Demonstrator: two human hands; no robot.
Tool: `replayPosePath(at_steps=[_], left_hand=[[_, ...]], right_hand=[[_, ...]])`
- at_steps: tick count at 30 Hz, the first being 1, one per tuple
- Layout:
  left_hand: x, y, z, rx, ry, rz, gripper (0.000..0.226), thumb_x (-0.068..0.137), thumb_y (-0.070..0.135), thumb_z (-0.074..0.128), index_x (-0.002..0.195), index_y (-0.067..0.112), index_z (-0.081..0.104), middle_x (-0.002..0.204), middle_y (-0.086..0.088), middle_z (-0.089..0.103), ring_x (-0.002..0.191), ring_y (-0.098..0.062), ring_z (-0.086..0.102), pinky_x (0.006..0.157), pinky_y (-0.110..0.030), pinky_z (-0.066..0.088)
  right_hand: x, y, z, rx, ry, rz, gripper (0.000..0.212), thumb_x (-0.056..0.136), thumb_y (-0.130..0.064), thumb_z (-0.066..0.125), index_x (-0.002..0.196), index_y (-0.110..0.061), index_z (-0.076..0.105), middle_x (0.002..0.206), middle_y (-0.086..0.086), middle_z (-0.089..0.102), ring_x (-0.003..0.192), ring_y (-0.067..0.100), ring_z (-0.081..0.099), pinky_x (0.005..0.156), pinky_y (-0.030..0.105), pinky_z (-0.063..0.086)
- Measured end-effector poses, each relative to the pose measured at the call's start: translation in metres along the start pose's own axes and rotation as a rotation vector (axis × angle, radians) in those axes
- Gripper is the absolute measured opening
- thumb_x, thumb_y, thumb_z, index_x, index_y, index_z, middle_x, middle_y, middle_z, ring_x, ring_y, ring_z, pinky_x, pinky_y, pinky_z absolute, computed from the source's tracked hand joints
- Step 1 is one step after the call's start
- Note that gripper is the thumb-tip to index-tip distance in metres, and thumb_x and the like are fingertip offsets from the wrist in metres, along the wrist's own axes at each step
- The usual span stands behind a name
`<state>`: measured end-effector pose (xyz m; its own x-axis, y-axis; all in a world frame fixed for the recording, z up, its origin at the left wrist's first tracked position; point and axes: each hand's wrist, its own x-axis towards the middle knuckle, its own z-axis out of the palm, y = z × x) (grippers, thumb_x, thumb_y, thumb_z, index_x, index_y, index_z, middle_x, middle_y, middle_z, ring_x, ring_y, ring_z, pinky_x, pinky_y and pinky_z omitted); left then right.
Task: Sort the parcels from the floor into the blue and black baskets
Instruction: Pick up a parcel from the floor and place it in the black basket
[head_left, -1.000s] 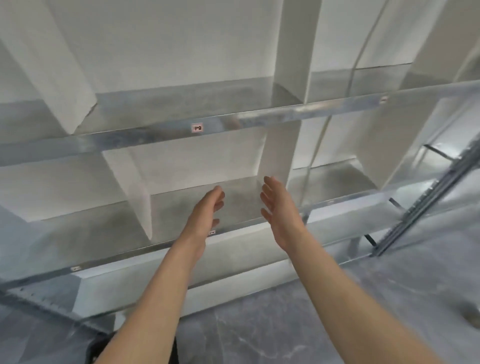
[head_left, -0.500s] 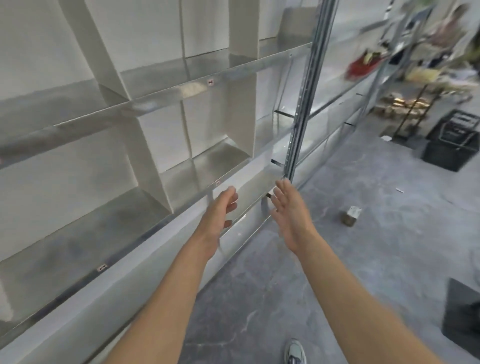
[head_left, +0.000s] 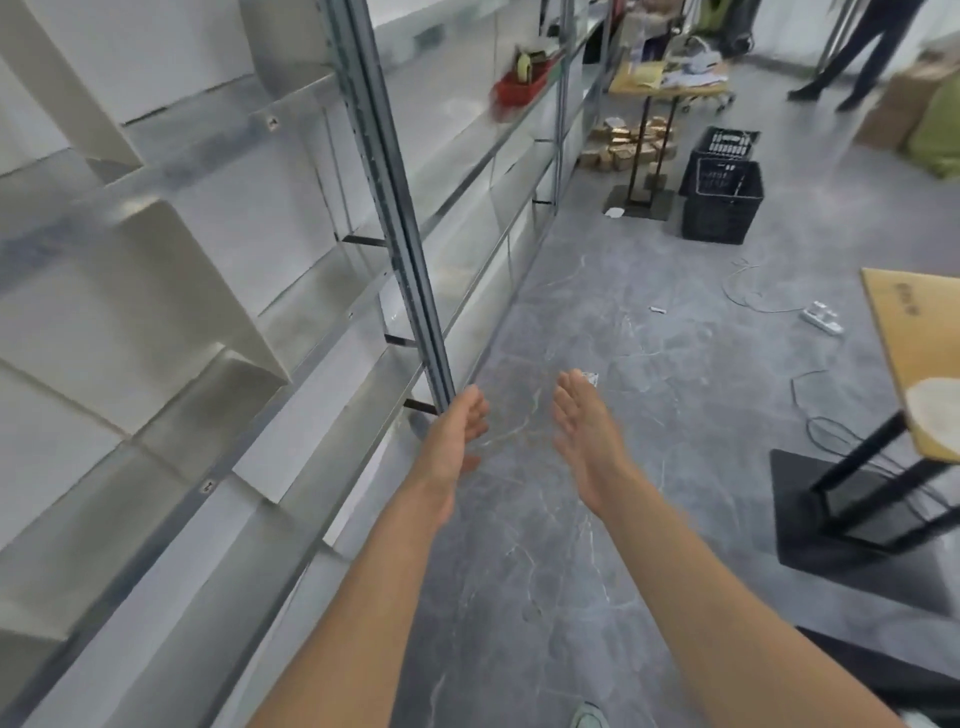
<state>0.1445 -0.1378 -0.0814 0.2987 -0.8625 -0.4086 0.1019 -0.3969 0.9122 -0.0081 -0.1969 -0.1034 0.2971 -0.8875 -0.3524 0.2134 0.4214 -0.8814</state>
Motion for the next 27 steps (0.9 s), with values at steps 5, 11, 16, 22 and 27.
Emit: replayPosePath(at_steps=[5,11,16,22,27], left_hand=[[0.065,0.004,0.055,0.051,-0.082,-0.061,0.056,0.105,0.055,0.042,0.149,0.022,0.051,0.147,0.007,0.058,0.127,-0.008,0.057,0.116,-0.048,0.04],[0.163,0.001,0.095,0.072,-0.146,-0.14,0.056,0.105,0.055,0.041,0.15,0.023,0.049,0.15,0.005,0.056,0.126,-0.01,0.058,0.113,-0.048,0.041],[0.267,0.005,0.115,0.062,-0.193,-0.219,0.058,0.106,0.054,0.038,0.154,0.021,0.045,0.155,0.003,0.051,0.135,-0.014,0.053,0.117,-0.049,0.037],[0.389,0.01,0.131,0.053,-0.215,-0.363,0.056,0.107,0.051,0.039,0.151,0.018,0.048,0.153,0.0,0.053,0.133,-0.016,0.055,0.104,-0.042,0.042],[0.473,0.02,0.146,0.067,-0.204,-0.448,0.048,0.106,0.051,0.042,0.14,0.019,0.056,0.144,-0.001,0.059,0.12,-0.014,0.06,0.086,-0.036,0.046]], right_hand=[[0.05,-0.023,-0.053,0.03,0.112,0.018,0.063,0.109,-0.052,0.043,0.164,-0.023,0.034,0.168,-0.004,0.035,0.154,0.014,0.035,0.125,0.039,0.028],[0.13,-0.032,-0.093,0.011,0.219,0.088,0.065,0.108,-0.055,0.042,0.164,-0.022,0.034,0.169,-0.004,0.034,0.154,0.015,0.034,0.128,0.045,0.024],[0.226,-0.035,-0.111,-0.025,0.288,0.158,0.065,0.108,-0.055,0.043,0.164,-0.023,0.033,0.17,-0.003,0.033,0.154,0.017,0.034,0.128,0.046,0.026],[0.338,-0.042,-0.127,-0.057,0.386,0.301,0.068,0.108,-0.057,0.044,0.165,-0.026,0.028,0.172,-0.002,0.028,0.157,0.018,0.03,0.129,0.049,0.023],[0.412,-0.05,-0.145,-0.043,0.457,0.37,0.069,0.108,-0.058,0.042,0.166,-0.024,0.025,0.172,-0.002,0.026,0.158,0.02,0.028,0.129,0.049,0.023]])
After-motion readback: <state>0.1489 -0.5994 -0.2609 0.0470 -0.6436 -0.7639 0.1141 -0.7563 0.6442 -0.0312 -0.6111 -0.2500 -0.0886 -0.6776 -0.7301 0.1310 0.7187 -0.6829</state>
